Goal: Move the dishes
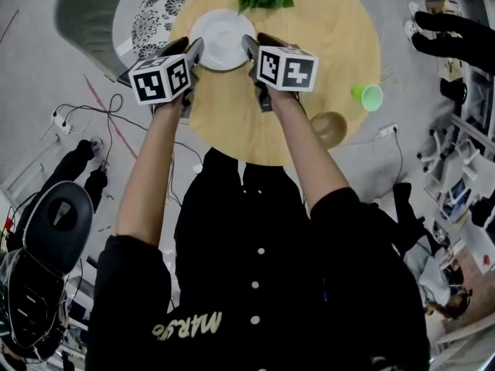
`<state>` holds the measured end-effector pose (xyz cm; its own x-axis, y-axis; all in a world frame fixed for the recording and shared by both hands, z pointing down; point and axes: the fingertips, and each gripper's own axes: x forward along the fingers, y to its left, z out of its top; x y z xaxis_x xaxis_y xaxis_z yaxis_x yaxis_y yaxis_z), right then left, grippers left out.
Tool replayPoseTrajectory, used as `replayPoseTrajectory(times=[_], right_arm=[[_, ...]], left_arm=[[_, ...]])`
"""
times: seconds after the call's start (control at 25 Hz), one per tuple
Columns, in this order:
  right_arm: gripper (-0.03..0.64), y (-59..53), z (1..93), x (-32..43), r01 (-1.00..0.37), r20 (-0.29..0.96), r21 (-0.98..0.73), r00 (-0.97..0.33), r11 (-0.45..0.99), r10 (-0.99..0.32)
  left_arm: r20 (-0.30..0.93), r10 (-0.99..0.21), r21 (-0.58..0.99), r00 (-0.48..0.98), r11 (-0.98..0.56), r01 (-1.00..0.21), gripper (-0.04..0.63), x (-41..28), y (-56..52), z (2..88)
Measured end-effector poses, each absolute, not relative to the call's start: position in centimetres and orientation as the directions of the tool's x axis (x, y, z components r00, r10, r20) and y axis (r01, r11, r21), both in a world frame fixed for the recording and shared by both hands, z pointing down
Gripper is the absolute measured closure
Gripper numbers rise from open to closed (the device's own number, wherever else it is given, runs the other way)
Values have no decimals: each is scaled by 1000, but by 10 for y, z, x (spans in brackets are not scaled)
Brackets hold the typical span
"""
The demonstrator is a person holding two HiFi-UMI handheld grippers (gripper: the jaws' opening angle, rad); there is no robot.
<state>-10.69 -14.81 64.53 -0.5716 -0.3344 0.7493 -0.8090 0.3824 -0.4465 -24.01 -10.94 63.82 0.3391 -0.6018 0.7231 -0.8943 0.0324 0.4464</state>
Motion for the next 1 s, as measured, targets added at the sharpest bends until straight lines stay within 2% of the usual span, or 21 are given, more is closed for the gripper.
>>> replayPoseTrajectory(times=[0.52, 1.0], right_arm=[[538, -149, 652, -105, -819, 762, -442, -558, 366, -329], [569, -147, 645, -104, -813, 746, -491, -578, 312, -330]], left_arm=[[740, -590, 445, 323, 68, -893, 518, -241, -109, 647], [749, -570, 474, 337, 106, -874, 534, -241, -107, 641]])
